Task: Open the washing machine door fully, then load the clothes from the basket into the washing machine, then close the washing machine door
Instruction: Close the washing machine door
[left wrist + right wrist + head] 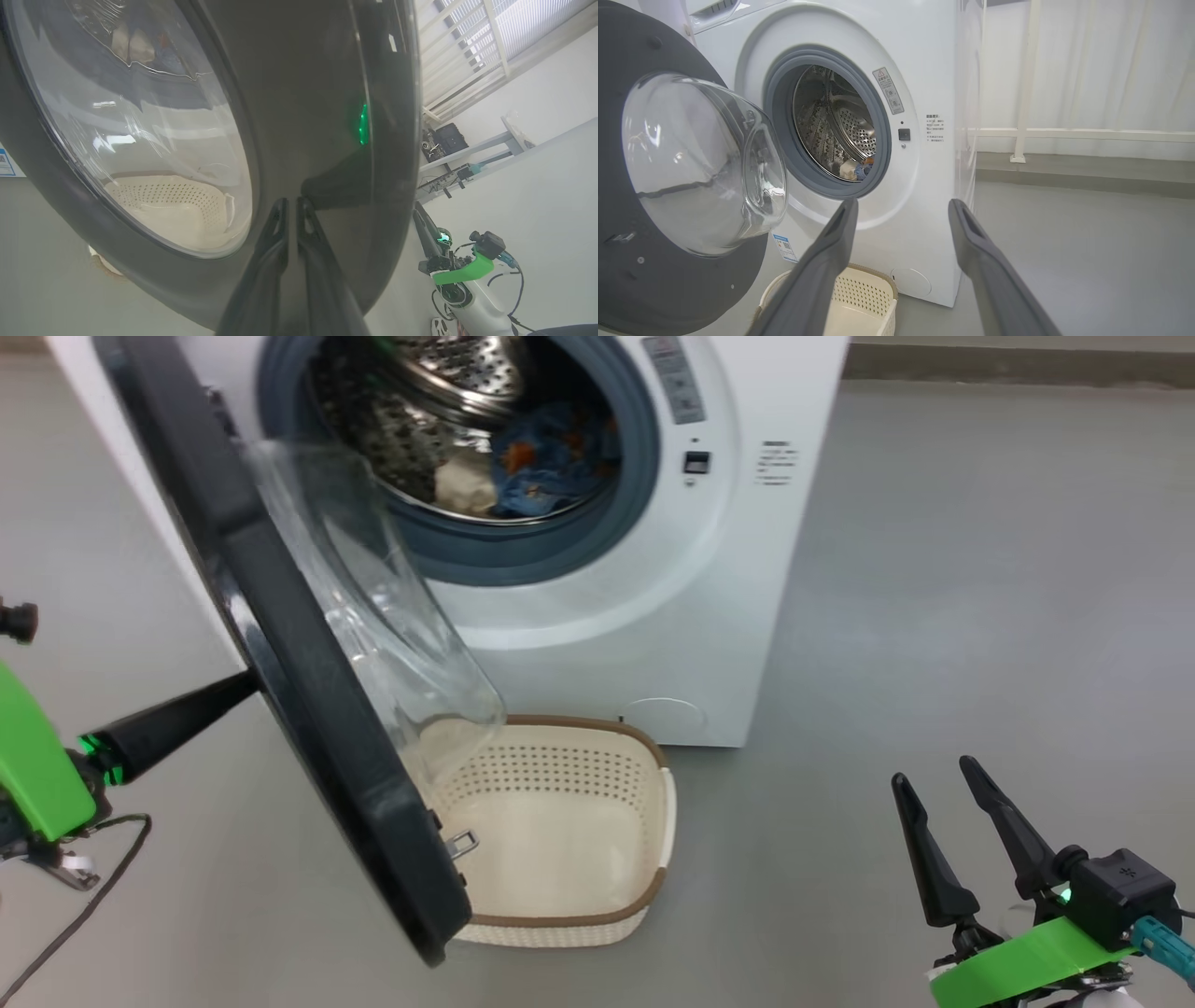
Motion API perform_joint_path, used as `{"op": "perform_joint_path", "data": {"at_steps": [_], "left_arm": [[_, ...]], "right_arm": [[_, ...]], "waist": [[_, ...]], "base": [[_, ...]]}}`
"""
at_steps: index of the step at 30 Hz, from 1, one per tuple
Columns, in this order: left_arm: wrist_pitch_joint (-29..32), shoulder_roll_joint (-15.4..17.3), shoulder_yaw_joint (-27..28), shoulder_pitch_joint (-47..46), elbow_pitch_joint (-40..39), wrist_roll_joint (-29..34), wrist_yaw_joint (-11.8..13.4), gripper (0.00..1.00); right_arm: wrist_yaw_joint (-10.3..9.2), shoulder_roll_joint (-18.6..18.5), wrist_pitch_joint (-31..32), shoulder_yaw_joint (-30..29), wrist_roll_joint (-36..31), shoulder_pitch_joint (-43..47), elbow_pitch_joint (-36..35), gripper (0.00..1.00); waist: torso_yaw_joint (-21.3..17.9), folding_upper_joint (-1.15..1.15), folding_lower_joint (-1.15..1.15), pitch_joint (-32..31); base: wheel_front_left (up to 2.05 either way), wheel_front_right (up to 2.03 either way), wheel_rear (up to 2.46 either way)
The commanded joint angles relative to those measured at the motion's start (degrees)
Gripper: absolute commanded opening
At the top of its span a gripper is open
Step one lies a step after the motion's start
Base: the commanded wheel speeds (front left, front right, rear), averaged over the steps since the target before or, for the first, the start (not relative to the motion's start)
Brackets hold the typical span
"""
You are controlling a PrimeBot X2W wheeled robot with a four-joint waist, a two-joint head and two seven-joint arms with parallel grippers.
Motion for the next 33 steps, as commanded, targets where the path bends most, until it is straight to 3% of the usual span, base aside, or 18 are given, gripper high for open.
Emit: {"op": "perform_joint_path", "data": {"at_steps": [1,17,24,33], "left_arm": [[-1.1,2.0,2.7,-1.7,-1.6,0.5,-0.2,0.00],[-6.9,2.7,2.1,-3.0,0.5,2.8,-0.2,0.00],[-7.9,3.1,1.3,-3.7,1.0,2.4,-0.2,0.00],[-11.9,3.3,1.1,-1.9,1.3,2.5,-0.2,0.00]], "right_arm": [[0.25,-0.5,-0.5,0.5,-0.5,0.2,-1.6,1.00],[0.25,-0.2,-0.5,-0.6,-0.6,0.4,-2.1,1.00],[0.25,-0.1,-0.5,-1.1,-0.7,0.6,-2.2,1.00],[0.25,0.1,-0.5,-0.9,-0.8,0.4,-2.1,1.00]], "waist": [[-3.8,0.00,0.00,-0.3],[-13.6,0.00,0.00,0.9],[-14.0,0.00,0.00,1.1],[-11.3,0.00,0.00,0.9]], "base": [[0.00,0.00,0.00],[0.00,0.00,0.00],[0.00,0.00,0.00],[0.00,0.00,0.00]]}}
